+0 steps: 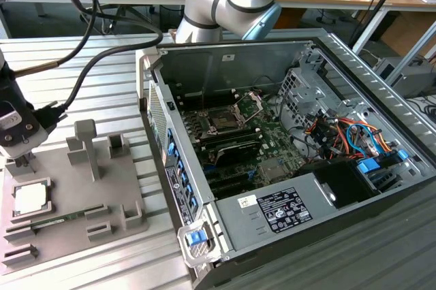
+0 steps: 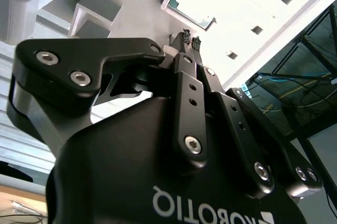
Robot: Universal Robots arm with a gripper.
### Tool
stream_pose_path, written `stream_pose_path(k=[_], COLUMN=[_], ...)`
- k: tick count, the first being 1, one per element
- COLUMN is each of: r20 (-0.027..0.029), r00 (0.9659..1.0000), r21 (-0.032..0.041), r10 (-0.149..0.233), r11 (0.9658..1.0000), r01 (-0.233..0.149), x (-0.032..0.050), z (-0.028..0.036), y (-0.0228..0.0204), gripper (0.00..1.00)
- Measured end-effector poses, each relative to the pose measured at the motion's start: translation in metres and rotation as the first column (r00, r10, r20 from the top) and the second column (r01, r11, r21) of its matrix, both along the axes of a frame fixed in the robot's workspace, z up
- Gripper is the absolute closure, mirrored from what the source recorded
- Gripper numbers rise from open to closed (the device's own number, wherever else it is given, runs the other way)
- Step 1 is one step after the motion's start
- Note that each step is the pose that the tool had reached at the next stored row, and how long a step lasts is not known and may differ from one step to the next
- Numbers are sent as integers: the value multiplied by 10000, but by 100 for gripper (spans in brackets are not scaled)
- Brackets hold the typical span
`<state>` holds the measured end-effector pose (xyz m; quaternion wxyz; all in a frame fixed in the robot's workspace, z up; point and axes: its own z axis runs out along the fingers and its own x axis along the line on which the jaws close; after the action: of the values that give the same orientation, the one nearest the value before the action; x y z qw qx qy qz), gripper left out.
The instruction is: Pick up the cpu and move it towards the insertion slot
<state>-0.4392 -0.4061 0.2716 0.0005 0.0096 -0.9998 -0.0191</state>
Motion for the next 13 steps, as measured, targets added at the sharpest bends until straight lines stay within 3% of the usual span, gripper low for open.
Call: stream_pose_path(k=[13], r20=[1], r00=[10000], r21=[0], r10=[0], r11=[10000], r01=[0], x=[-10], z=[-30], y=[0], gripper=[89])
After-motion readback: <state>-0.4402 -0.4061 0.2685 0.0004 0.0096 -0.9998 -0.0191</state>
